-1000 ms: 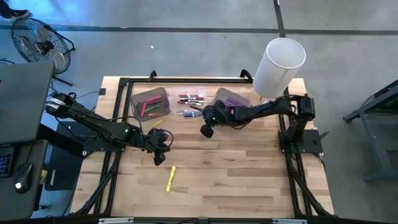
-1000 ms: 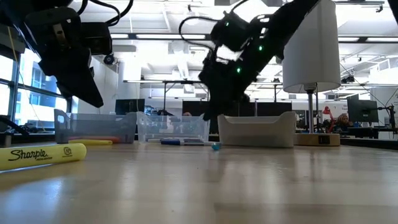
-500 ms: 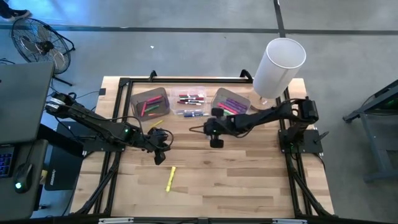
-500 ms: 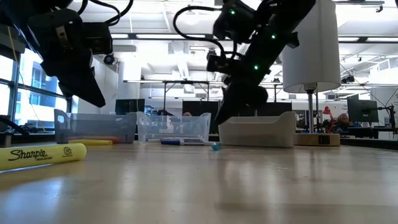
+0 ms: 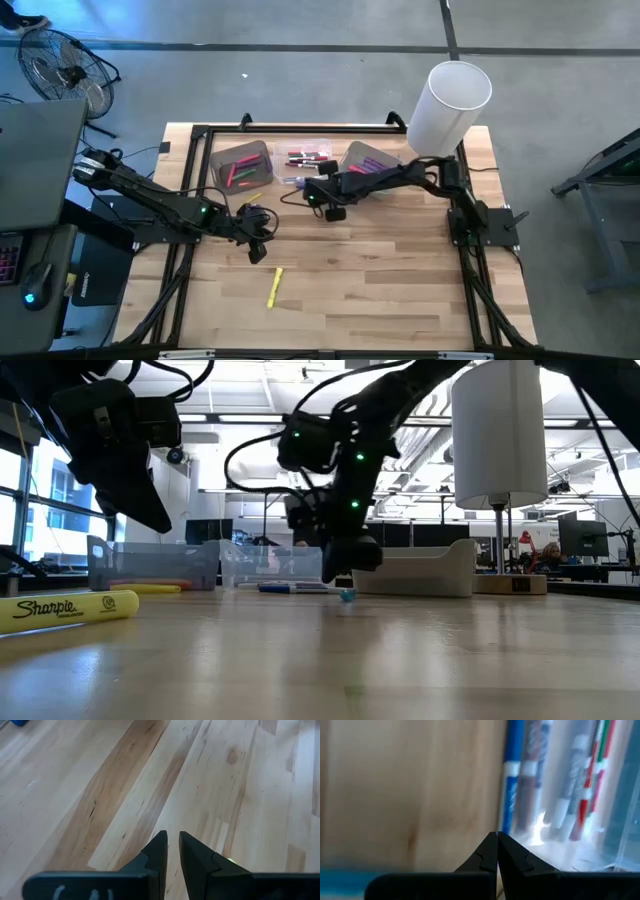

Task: Pick & Place Markers
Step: Put the blue marker pen into the transparent bin

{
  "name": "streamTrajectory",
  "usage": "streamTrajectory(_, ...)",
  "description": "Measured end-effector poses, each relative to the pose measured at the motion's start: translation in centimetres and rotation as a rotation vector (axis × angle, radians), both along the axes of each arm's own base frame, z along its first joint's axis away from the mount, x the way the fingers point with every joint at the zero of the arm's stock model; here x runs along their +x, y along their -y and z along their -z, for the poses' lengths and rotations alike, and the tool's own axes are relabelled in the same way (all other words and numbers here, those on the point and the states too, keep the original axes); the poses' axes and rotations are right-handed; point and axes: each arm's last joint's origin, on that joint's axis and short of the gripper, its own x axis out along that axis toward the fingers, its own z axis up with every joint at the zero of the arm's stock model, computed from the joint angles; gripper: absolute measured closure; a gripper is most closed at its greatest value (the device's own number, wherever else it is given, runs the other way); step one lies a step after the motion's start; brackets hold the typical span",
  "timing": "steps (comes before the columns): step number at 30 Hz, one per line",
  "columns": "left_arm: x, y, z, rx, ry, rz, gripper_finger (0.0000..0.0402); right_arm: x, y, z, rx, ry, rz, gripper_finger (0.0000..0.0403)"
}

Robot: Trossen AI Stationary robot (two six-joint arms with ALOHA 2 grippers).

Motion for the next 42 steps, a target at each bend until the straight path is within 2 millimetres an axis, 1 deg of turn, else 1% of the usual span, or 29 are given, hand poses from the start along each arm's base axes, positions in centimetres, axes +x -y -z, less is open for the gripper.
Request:
streamTrajectory(2,0.0,0.0,0.0,-0.004,-0.004,-0.004,0.0355,0.6,0.6,-0.2,-0.019,-0.006,0.004,0.0403)
streamTrajectory(4,-0.1,0.0,0.1,-0.003,-0.011,-0.005,0.0355,0.8,1.1,-0.5,-0.034,-0.034,0.005,0.0403)
streamTrajectory(11,-0.1,0.0,0.1,-0.005,-0.013,-0.007,0.0355,-0.2,2.0,-0.2,-0.036,-0.136,0.026,0.0403)
streamTrajectory(14,-0.1,0.0,0.1,-0.005,-0.013,-0.007,0.0355,-0.3,2.2,0.3,-0.048,-0.138,0.004,0.0403)
streamTrajectory(16,-0.1,0.0,0.1,-0.005,-0.013,-0.007,0.0355,-0.3,2.5,0.3,-0.056,-0.148,-0.010,0.0403)
streamTrajectory(18,-0.1,0.0,0.1,-0.006,-0.012,-0.007,0.0355,-0.4,2.8,0.3,-0.021,-0.138,-0.017,0.0403)
streamTrajectory(22,-0.1,0.0,0.1,-0.006,-0.013,-0.007,0.0355,-0.5,3.7,0.3,-0.019,-0.132,0.003,0.0403)
streamTrajectory(27,-0.1,0.0,0.1,-0.006,-0.013,-0.007,0.0355,-0.7,4.6,0.3,0.032,-0.120,0.008,0.0403)
streamTrajectory(32,-0.1,0.0,0.1,-0.006,-0.013,-0.007,0.0355,-0.9,4.5,0.5,0.122,-0.133,-0.020,0.0403)
streamTrajectory(37,-0.1,0.0,0.1,-0.008,-0.013,-0.006,0.0355,-0.8,3.6,0.4,0.164,-0.135,-0.056,0.0403)
streamTrajectory(42,-0.1,0.0,0.1,-0.012,-0.014,-0.003,0.0355,0.2,2.2,-1.0,0.265,-0.096,-0.122,0.0403)
